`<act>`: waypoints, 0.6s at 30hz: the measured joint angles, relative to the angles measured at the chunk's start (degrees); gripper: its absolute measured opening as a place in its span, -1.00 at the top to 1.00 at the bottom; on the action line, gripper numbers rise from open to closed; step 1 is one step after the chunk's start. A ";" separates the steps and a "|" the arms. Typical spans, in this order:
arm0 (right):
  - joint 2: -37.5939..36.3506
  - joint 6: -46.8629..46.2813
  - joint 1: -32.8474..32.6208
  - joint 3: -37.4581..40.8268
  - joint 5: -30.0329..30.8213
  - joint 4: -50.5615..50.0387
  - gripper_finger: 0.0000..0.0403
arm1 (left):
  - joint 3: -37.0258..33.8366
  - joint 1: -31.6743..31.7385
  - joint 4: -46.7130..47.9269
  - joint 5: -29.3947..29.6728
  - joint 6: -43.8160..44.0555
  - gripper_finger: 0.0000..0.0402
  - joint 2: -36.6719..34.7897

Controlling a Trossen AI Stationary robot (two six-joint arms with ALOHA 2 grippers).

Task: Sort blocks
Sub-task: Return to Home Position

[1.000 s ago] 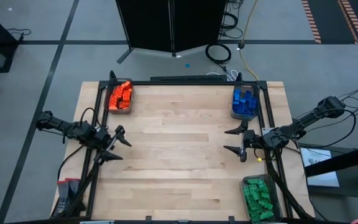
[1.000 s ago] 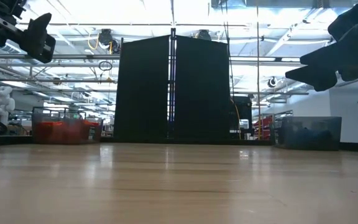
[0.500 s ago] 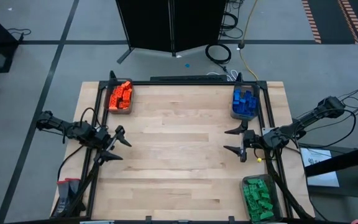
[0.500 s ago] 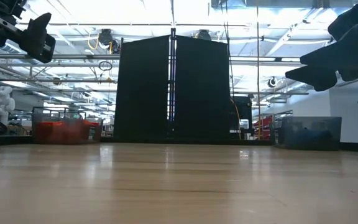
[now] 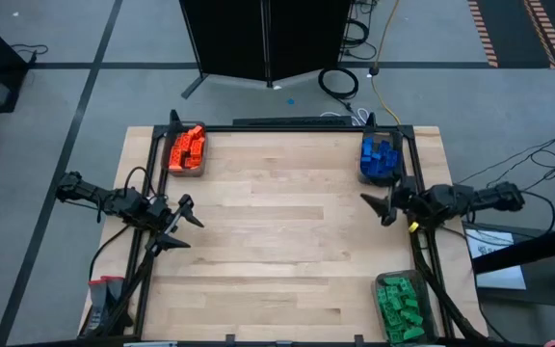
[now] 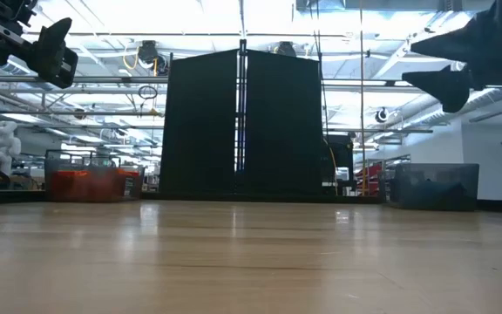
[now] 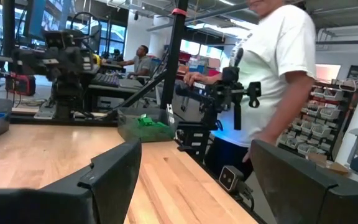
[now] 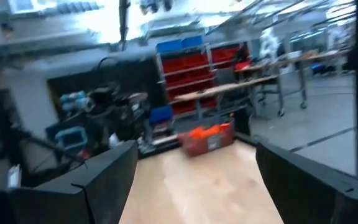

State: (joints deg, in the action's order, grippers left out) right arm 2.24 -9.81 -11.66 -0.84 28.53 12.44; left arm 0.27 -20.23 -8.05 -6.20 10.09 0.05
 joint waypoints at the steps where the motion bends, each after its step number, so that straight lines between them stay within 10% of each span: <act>1: -0.90 0.01 1.04 0.00 0.02 -0.15 -0.61 | 0.00 -0.02 0.01 0.00 -0.02 -0.51 0.00; 18: -1.64 0.03 7.95 0.01 -0.10 -0.72 -0.61 | 0.00 -0.02 0.00 0.00 -0.02 -0.51 -0.02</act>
State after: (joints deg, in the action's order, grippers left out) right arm 0.60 -9.78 -3.70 -0.83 28.43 11.71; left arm 0.27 -20.25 -8.05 -6.20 10.07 0.03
